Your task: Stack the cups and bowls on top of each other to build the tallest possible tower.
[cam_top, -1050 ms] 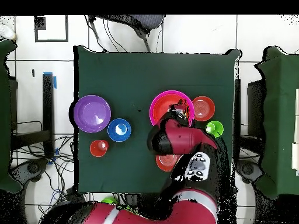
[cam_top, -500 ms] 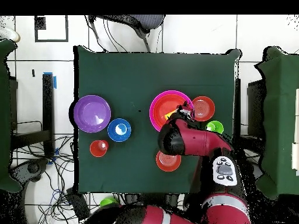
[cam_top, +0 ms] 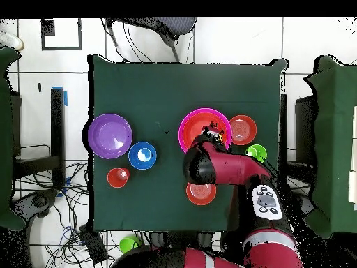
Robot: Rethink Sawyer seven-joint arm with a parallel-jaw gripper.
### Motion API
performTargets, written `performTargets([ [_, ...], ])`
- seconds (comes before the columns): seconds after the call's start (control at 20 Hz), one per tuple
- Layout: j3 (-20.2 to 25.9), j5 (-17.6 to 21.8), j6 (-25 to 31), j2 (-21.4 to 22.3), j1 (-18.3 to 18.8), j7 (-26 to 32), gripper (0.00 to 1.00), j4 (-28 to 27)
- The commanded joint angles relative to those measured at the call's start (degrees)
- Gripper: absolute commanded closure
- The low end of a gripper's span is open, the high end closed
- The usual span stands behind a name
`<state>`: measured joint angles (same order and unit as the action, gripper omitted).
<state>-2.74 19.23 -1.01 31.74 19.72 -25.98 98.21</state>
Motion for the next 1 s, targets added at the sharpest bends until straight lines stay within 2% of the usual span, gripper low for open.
performTargets([
  [0.05, 7.1, 0.4, 10.3, -0.7, 0.0, -9.2, 0.0, 1.8],
  [0.35, 6.7, 0.5, 10.4, -0.7, -0.5, -9.6, 0.0, 1.8],
  [0.65, 2.6, 0.7, 12.8, -1.9, -3.9, -9.6, 0.0, -0.2],
  [1.0, 5.3, 0.1, 17.9, 1.2, -2.8, -7.9, 0.0, 3.6],
])
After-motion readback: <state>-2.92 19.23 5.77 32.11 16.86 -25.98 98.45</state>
